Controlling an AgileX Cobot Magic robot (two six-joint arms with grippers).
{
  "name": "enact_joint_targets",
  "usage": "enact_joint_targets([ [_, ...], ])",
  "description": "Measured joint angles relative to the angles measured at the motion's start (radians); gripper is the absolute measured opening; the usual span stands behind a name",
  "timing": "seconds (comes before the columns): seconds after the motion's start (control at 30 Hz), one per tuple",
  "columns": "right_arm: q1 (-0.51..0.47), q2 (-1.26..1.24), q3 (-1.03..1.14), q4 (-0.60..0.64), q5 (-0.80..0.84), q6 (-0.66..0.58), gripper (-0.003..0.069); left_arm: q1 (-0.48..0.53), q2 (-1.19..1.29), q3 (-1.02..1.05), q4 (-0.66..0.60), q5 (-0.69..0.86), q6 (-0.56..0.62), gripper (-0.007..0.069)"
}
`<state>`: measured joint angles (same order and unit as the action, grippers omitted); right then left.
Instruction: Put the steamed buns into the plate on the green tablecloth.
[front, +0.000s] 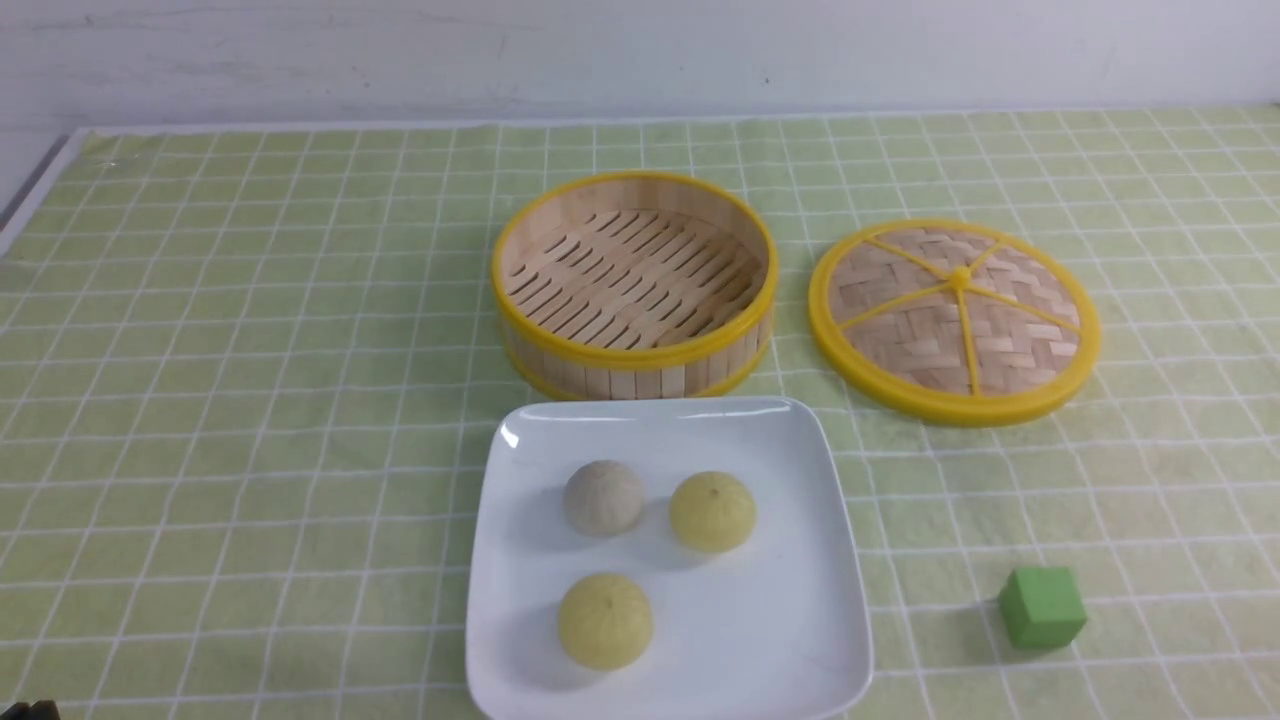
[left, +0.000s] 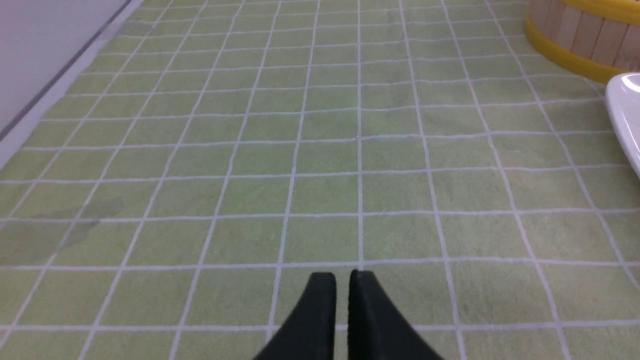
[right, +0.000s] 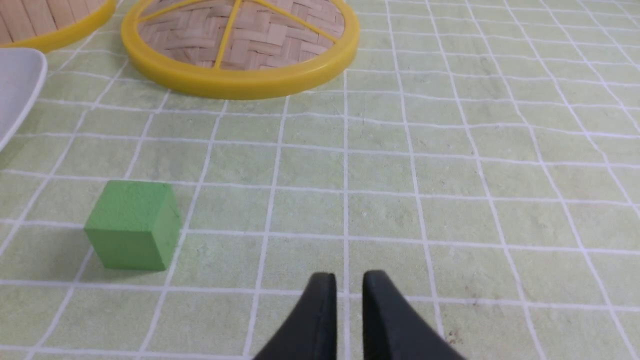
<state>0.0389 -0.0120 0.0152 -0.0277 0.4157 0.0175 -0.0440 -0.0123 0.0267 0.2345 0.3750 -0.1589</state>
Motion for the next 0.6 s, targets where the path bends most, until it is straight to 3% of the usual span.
enact_joint_targets([
  [0.6, 0.000, 0.000, 0.000, 0.000, 0.000, 0.000, 0.0128, 0.000, 0.000, -0.001, 0.004, 0.002, 0.000, 0.0083],
])
